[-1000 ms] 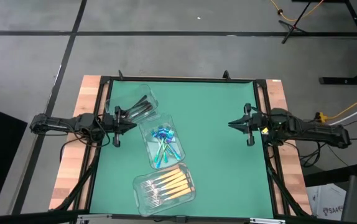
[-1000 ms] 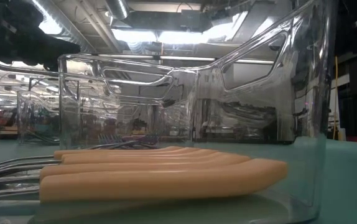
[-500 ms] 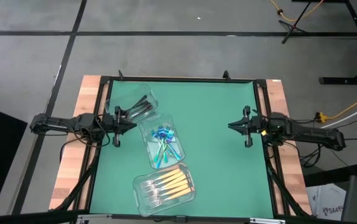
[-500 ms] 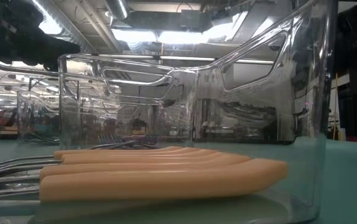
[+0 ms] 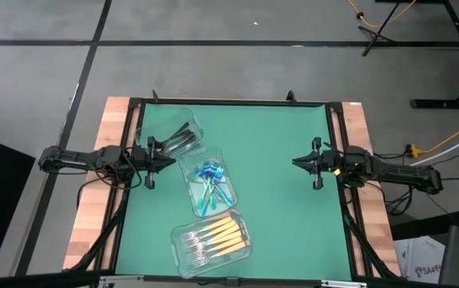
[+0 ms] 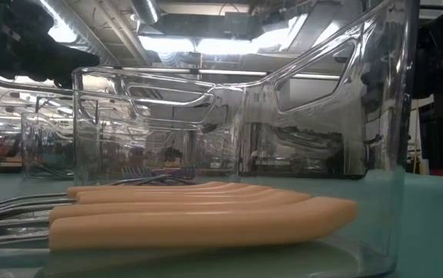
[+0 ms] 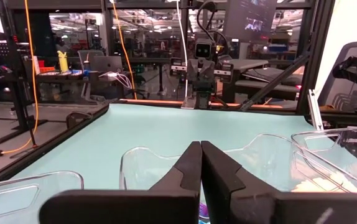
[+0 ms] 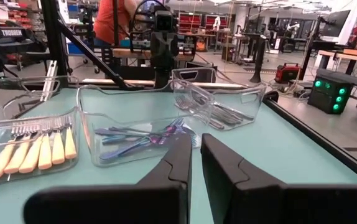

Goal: Sort silverware by color (type)
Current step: Return to Home Position

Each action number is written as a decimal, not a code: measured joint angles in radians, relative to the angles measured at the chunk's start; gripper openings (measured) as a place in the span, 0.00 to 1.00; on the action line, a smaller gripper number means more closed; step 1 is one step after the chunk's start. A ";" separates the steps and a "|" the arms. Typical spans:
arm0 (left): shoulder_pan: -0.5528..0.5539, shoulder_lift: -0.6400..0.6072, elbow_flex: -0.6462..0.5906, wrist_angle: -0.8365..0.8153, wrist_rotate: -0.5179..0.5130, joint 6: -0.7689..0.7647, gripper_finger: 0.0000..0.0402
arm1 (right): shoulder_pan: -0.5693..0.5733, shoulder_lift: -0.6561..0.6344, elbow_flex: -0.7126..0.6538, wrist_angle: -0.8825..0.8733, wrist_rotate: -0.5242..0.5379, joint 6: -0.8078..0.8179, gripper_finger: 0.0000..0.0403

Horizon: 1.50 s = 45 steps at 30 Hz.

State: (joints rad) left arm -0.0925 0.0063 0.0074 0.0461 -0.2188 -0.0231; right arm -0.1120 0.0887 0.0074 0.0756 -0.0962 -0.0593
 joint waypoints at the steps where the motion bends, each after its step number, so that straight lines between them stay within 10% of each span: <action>1: 0.000 0.000 0.000 0.000 0.000 0.000 0.00 | 0.000 0.000 0.000 -0.002 0.000 0.000 0.07; 45: 0.000 0.000 0.000 0.000 0.000 0.000 0.00 | 0.000 -0.074 0.000 -0.043 0.000 0.003 0.07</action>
State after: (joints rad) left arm -0.0923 0.0063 0.0074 0.0460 -0.2186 -0.0231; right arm -0.1116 0.0149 0.0074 0.0322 -0.0963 -0.0566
